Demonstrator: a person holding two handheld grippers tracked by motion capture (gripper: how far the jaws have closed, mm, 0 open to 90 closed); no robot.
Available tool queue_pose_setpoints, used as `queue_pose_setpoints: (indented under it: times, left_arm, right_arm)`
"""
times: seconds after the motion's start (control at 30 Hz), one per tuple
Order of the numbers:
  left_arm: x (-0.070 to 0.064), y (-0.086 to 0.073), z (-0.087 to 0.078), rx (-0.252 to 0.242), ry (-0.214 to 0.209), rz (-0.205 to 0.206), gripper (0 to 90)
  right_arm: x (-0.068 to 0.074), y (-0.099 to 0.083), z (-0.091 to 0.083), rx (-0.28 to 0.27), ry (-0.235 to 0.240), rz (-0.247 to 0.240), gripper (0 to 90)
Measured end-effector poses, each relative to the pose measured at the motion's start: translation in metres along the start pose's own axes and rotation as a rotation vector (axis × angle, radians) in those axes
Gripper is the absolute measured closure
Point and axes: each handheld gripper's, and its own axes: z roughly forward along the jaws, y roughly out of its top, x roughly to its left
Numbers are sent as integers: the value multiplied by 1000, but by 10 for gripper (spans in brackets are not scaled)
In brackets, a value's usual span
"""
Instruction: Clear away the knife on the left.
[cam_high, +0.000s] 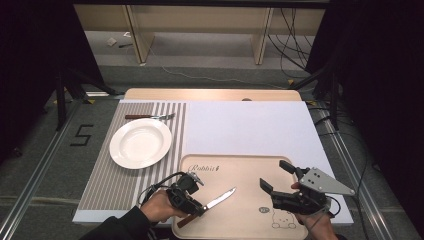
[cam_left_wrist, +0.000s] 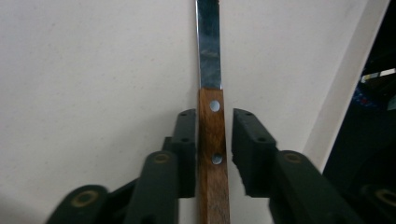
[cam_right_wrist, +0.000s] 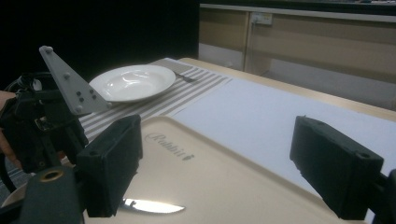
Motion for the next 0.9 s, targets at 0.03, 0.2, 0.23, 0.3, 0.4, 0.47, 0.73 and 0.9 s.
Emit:
queue_pose_setpoints:
  times: [0.03,0.2,0.23,0.3,0.4,0.47,0.73,0.9]
  left_arm:
    - [-1,1,-1,-1,6,17,578]
    - [-5,6,-17,-175,-29,52,404]
    - [-6,6,-22,-221,-34,58,370]
    - [-7,6,-27,-290,-38,64,301]
    - [-9,6,-26,-317,-40,72,218]
    - [-11,6,-24,-314,-38,87,186]
    - [-19,6,-15,-307,7,163,257]
    - [-21,10,-5,-276,12,178,387]
  right_arm:
    - [0,0,0,0,0,0,180]
    - [0,0,0,-1,1,0,180]
    - [0,0,0,0,1,0,180]
    - [0,0,0,0,2,-1,180]
    - [0,0,0,-1,2,0,180]
    - [0,0,0,-1,2,-2,180]
    - [0,0,0,2,2,-1,180]
    - [0,0,1,4,2,2,180]
